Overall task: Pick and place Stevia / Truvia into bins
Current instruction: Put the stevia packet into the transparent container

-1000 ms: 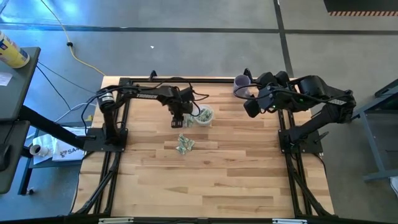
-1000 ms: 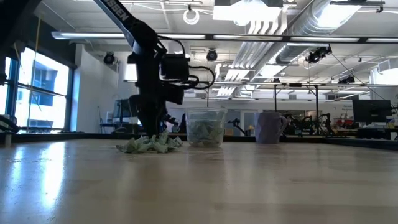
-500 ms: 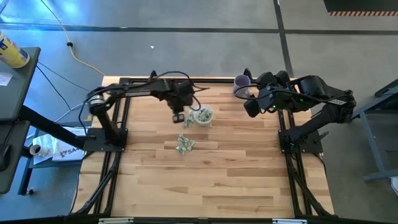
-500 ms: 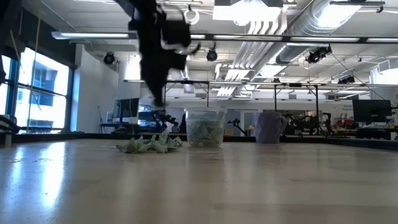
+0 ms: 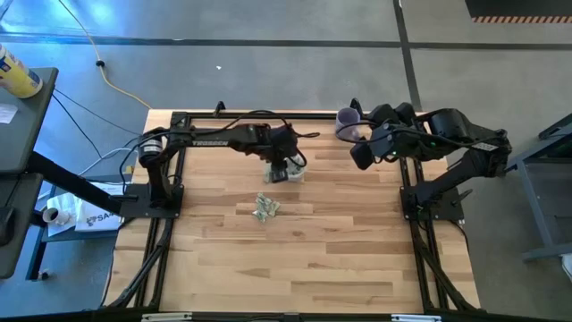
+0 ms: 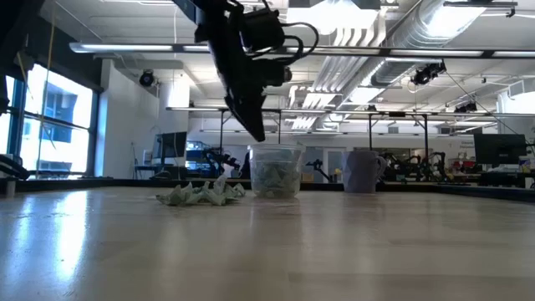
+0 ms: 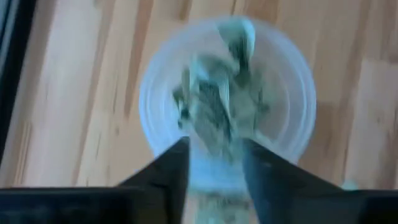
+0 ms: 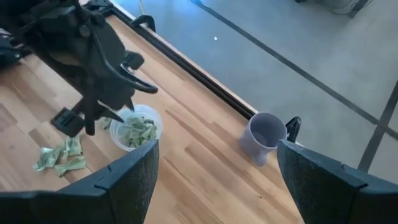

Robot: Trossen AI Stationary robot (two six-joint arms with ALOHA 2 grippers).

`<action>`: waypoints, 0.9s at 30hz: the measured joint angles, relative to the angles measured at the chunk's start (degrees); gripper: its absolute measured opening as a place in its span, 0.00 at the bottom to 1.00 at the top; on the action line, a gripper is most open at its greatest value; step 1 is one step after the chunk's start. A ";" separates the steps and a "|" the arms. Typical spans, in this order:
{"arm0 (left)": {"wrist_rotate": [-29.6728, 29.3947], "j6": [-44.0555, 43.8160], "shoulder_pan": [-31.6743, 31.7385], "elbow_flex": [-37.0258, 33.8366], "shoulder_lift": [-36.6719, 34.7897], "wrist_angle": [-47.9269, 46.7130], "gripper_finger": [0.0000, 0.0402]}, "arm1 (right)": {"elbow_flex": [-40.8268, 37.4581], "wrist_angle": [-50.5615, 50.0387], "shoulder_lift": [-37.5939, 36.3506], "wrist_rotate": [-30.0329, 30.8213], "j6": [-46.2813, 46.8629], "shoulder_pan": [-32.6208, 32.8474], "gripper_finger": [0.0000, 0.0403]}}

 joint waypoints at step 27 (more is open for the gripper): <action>11.18 -29.81 5.01 -16.64 -2.01 1.39 0.58 | 0.00 -0.04 0.00 1.53 -1.65 0.00 0.78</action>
